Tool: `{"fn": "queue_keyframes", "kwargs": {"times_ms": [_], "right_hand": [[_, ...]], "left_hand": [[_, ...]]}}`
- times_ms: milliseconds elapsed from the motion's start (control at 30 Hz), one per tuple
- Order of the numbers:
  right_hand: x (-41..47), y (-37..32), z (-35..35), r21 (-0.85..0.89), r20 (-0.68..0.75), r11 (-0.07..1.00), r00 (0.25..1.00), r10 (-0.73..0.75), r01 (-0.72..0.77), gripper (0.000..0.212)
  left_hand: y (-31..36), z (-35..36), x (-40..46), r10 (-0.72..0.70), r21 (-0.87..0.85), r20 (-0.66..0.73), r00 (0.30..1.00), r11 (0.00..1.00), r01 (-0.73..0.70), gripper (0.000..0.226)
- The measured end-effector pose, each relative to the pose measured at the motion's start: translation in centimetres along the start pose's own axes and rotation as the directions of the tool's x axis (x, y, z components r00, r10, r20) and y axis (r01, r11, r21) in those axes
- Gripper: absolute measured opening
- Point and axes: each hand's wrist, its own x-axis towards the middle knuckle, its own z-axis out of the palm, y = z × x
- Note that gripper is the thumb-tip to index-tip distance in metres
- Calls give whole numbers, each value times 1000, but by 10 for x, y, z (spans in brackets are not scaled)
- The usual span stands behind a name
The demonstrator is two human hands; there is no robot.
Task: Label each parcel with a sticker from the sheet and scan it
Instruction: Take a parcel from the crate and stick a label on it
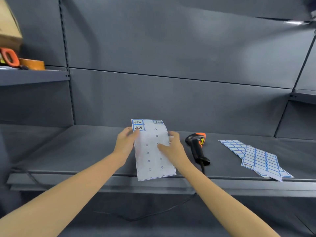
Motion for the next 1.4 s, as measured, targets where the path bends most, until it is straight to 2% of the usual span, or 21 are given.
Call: {"fn": "queue_keyframes", "kwargs": {"times_ms": [67, 100, 167, 233, 533, 667, 767, 967, 1033, 1100, 1200, 1300, 1333, 1400], "right_hand": [[-1, -2, 7, -201, -97, 969, 981, -169, 147, 66], [-1, -5, 9, -299, -101, 920, 950, -294, 253, 63], [-1, -11, 13, -454, -16, 782, 874, -486, 427, 50], [1, -18, 17, -526, 71, 684, 827, -557, 506, 40], [13, -37, 25, -679, 240, 499, 805, -543, 539, 33], [12, -34, 26, -651, 252, 496, 779, -574, 575, 38], [13, -26, 26, -676, 285, 426, 746, -602, 601, 40], [12, -18, 26, -664, 325, 361, 688, -649, 655, 31], [12, -17, 27, -652, 306, 384, 690, -656, 654, 26], [12, -17, 28, -632, 267, 454, 726, -634, 629, 24], [10, -14, 32, -555, 184, 601, 789, -585, 575, 22], [9, -11, 36, -363, 107, 818, 892, -440, 447, 16], [9, -10, 37, -309, 86, 863, 915, -394, 400, 14], [9, -7, 40, -286, 54, 880, 923, -381, 380, 12]], "left_hand": [[0, -6, -1, -24, -12, -17, 1000, 1000, 23, 21], [0, -8, -1, -31, -21, -13, 999, 999, 31, 23], [-1, -11, -1, -40, -35, 9, 999, 999, 40, 25], [-3, -13, -1, -52, -26, 45, 998, 998, 53, 26], [1, -15, -4, -60, 67, 241, 969, 997, 45, 45], [0, -20, -4, -83, 58, 279, 957, 996, 70, 47], [-1, -21, -3, -122, 18, 302, 945, 992, 122, 55], [-3, -19, -3, -164, -32, 309, 937, 983, 182, 60], [-5, -19, -3, -163, -38, 323, 932, 982, 185, 58], [-6, -19, -2, -156, -48, 325, 933, 982, 181, 58], [-8, -18, -3, -154, -84, 314, 937, 978, 189, 58], [-9, -18, -4, -148, -114, 313, 938, 975, 192, 55], [-9, -17, -5, -151, -131, 313, 938, 971, 200, 53], [-7, -15, -6, -170, -192, 292, 941, 953, 232, 43]]}}
